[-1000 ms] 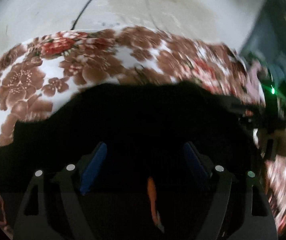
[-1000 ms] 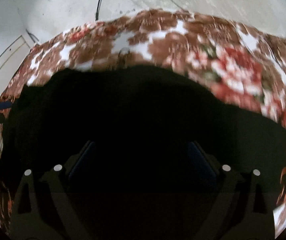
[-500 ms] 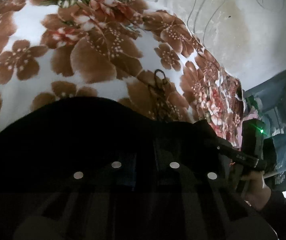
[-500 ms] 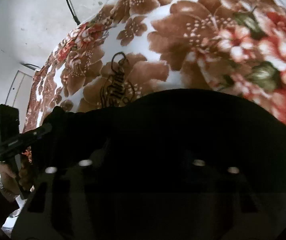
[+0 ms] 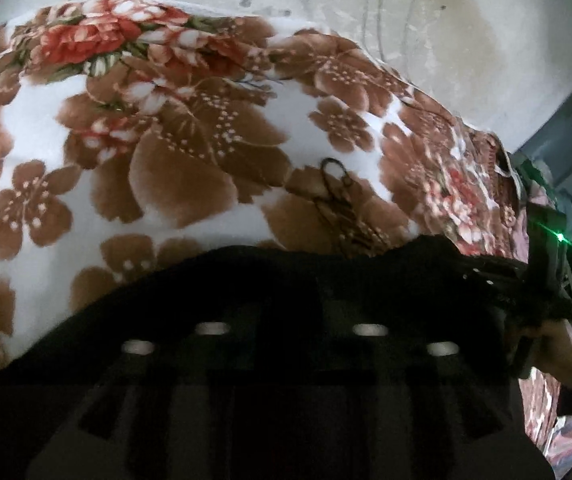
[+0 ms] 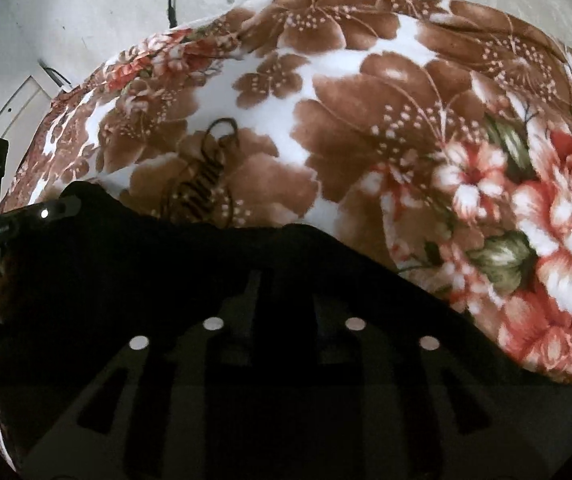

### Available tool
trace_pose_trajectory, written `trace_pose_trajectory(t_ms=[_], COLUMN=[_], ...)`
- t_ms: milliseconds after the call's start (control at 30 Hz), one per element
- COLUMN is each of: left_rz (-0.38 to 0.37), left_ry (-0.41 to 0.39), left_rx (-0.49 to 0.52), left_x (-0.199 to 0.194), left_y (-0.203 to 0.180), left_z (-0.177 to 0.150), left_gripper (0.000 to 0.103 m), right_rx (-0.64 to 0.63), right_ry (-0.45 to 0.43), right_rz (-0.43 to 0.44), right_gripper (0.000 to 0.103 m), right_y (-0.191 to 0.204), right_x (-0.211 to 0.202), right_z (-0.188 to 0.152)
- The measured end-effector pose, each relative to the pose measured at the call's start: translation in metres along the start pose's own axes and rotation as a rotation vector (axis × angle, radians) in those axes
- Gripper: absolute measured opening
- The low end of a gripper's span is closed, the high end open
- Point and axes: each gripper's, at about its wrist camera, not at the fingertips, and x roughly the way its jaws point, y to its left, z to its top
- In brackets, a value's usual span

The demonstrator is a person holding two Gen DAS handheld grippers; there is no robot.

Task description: Fold large clothes

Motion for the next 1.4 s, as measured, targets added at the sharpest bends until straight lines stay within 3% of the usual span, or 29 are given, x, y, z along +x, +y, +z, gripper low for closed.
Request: trace_pose_trajectory(t_ms=[33,67,133,233,333,500,633,700,800,900,1000,1167,1400], left_rz=[0.018,0.041,0.056,0.127,0.186,0.257,0.435,0.424,0.405,0.354,0.36,0.431,0.555], left_ry=[-0.009,-0.029,-0.055,-0.112,-0.134,-0.091,-0.036,-0.008,-0.039,-0.078,-0.146,-0.176,-0.197], left_rx=[0.013,0.029,0.045,0.094,0.157,0.23,0.341,0.327,0.357,0.316,0.244,0.16,0.044], left_x=[-0.009,-0.019,-0.045,-0.08,-0.093,-0.07,-0.039,-0.028,-0.034,-0.064,-0.108,-0.186,-0.279], left_y=[-0.006,-0.01,-0.017,-0.036,-0.059,-0.088,-0.093,-0.087,-0.09,-0.094,-0.088,-0.049,0.017], left_z=[-0.003,-0.007,-0.016,-0.033,-0.055,-0.099,-0.137,-0.15,-0.157,-0.154,-0.158,-0.183,-0.23], left_gripper=[0.079,0.085,0.085,0.085,0.086,0.086,0.086,0.087,0.089,0.092,0.094,0.095,0.098], right_rx=[-0.012,-0.031,-0.065,-0.065,-0.076,-0.09,-0.143,-0.175,-0.129,-0.019,0.003,-0.08,-0.13], right_ry=[-0.003,-0.013,-0.077,-0.128,-0.121,-0.07,-0.015,0.009,0.0,-0.014,-0.034,-0.069,-0.077], right_rz=[0.001,-0.012,-0.089,-0.104,-0.111,-0.172,-0.288,-0.318,-0.313,-0.326,-0.325,-0.32,-0.233], right_gripper=[0.061,0.082,0.098,0.098,0.098,0.098,0.097,0.098,0.098,0.098,0.098,0.098,0.098], right_y=[0.004,0.01,0.026,0.049,0.075,0.105,0.112,0.108,0.095,0.092,0.11,0.177,0.28], right_x=[-0.005,-0.013,-0.037,-0.071,-0.075,-0.053,-0.033,-0.022,-0.026,-0.043,-0.062,-0.09,-0.101], right_z=[-0.002,-0.005,-0.012,-0.027,-0.04,-0.071,-0.104,-0.122,-0.135,-0.129,-0.119,-0.109,-0.122])
